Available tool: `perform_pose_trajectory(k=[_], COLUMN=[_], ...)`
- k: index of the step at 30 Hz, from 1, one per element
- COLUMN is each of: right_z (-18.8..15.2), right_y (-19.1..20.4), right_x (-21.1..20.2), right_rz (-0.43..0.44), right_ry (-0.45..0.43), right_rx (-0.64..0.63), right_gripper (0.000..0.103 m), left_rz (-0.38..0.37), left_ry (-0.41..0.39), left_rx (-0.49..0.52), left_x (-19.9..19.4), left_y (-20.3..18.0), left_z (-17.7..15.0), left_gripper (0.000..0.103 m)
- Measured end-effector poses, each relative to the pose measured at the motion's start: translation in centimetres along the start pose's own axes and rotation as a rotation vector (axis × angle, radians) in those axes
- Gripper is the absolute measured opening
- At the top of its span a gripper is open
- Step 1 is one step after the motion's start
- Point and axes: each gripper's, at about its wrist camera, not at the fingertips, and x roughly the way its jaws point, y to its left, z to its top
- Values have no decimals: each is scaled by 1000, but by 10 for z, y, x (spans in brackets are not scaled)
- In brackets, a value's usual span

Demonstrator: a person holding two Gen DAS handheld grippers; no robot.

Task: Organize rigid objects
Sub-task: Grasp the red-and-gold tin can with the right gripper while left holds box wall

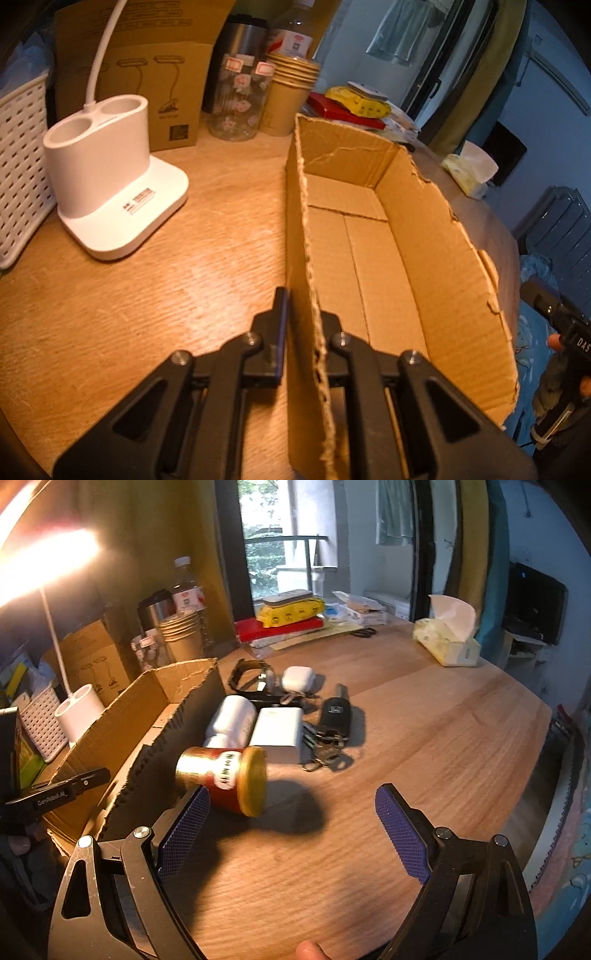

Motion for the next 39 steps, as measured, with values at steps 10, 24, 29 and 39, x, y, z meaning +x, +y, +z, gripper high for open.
perform_pose_trajectory(k=[10, 24, 29, 39], right_z=[5, 11, 13, 14], right_y=[23, 37, 40, 43], right_x=[13, 35, 43, 58], right_rz=[38, 50, 55, 57], right_ry=[1, 13, 17, 36], right_rx=[-44, -68, -75, -77], right_gripper=[93, 93, 93, 93], left_rz=[27, 31, 31, 28], left_ry=[-1, -4, -2, 2], left_rx=[-22, -19, -17, -18], left_x=[-2, -2, -2, -1], left_y=[6, 6, 4, 3], left_z=[-1, 0, -1, -1], left_gripper=[9, 9, 9, 9])
